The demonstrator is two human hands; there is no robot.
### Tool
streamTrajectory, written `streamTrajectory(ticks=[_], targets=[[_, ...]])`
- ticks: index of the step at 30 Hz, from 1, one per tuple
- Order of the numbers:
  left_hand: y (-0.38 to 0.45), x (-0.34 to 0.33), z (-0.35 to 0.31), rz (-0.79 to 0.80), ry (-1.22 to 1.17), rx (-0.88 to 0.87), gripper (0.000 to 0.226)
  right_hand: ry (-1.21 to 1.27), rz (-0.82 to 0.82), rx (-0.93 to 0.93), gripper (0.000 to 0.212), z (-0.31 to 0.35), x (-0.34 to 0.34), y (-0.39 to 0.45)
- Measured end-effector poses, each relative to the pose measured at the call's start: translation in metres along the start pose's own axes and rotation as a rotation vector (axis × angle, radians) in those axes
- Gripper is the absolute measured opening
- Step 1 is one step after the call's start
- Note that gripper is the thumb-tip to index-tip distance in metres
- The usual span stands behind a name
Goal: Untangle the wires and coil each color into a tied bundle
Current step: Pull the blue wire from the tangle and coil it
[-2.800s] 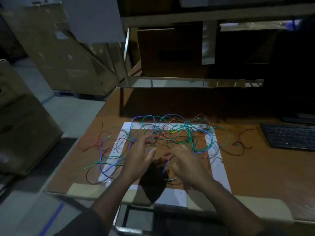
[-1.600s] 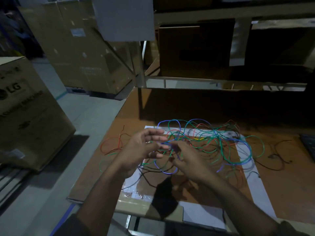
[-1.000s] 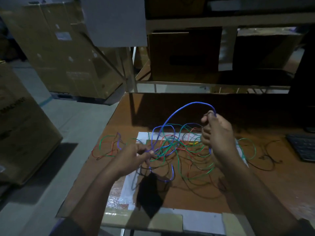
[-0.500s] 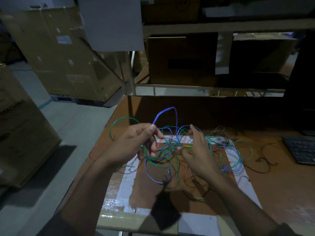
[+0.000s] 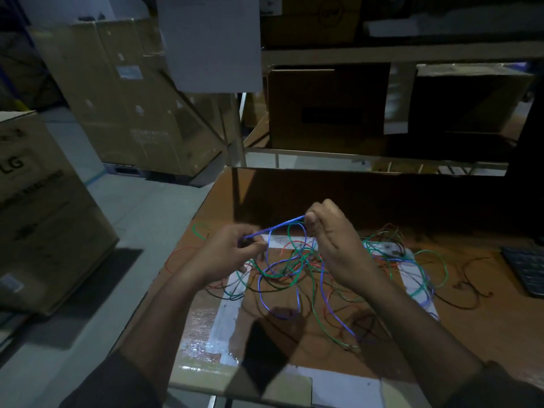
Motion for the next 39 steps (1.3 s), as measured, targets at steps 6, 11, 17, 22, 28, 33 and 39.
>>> streamTrajectory(ticks=[6, 11, 17, 22, 28, 33, 39], targets=[[0.007, 0.005, 0.041, -0.091, -0.144, 0.106, 0.018, 0.117, 0.057, -0.036, 0.035, -0.005, -0.005, -0.011], [-0.007, -0.01, -0.001, 0.0, -0.47, -0.033, 0.035, 0.19, -0.092, -0.219, 0.035, -0.035, -0.005, -0.012], [-0.019, -0.023, -0.048, 0.111, -1.026, -0.072, 0.038, 0.147, -0.13, -0.303, 0.038, -0.047, -0.012, -0.011], [-0.01, -0.025, -0.043, 0.038, -0.889, 0.004, 0.033, 0.114, -0.096, -0.389, 0.037, -0.046, -0.022, -0.021], [-0.008, -0.041, -0.038, 0.159, -1.307, 0.15, 0.025, 0.035, -0.094, -0.377, 0.036, -0.047, -0.014, -0.018], [0.001, -0.038, -0.059, 0.253, -1.523, 0.015, 0.026, 0.058, -0.006, -0.384, 0.043, -0.045, -0.037, -0.021], [0.02, -0.029, -0.066, 0.156, -1.385, -0.183, 0.035, 0.114, 0.245, -0.428, 0.027, -0.028, -0.076, -0.046]])
Point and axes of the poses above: each hand's wrist, its own y-axis towards the middle knuckle, its own x-axis out of the back of the hand, z = x × y, the point moved 7 cm from there along y, towards the middle knuckle, and after that the axes turned 11 degrees about -y, right-handed, at the moved point
